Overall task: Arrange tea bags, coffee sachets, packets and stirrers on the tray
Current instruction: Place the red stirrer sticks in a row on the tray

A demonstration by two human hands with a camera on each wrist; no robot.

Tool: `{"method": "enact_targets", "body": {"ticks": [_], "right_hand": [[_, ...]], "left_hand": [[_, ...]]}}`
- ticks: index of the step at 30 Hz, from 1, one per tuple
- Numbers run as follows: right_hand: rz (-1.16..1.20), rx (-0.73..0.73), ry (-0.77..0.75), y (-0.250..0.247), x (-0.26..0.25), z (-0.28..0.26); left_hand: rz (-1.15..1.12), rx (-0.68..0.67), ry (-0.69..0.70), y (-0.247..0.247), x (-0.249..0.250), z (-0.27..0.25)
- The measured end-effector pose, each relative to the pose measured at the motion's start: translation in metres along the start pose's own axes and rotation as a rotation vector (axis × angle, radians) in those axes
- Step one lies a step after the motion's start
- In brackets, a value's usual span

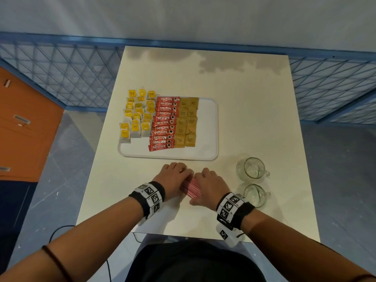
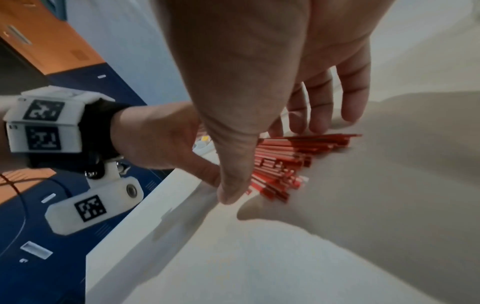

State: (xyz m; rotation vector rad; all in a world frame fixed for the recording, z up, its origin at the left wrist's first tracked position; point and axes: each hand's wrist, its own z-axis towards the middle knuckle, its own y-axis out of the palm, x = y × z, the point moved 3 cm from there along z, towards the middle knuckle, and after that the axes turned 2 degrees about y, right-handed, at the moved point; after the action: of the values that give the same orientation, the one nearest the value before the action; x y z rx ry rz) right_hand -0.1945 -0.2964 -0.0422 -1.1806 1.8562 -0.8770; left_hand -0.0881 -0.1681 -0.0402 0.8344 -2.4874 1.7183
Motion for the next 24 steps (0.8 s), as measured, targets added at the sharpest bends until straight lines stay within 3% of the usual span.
{"method": "enact_targets", "body": {"ticks": [14, 24], "right_hand": [[0.088, 0.034, -0.131, 0.004, 0.005, 0.013], [0.048, 0.054, -0.157, -0.003, 0.004, 0.02]], "left_hand": [[-0.069, 0.037, -0.137, 0.002, -0.007, -0.003], [-0.043, 0.01, -0.111, -0.002, -0.004, -0.002]]}}
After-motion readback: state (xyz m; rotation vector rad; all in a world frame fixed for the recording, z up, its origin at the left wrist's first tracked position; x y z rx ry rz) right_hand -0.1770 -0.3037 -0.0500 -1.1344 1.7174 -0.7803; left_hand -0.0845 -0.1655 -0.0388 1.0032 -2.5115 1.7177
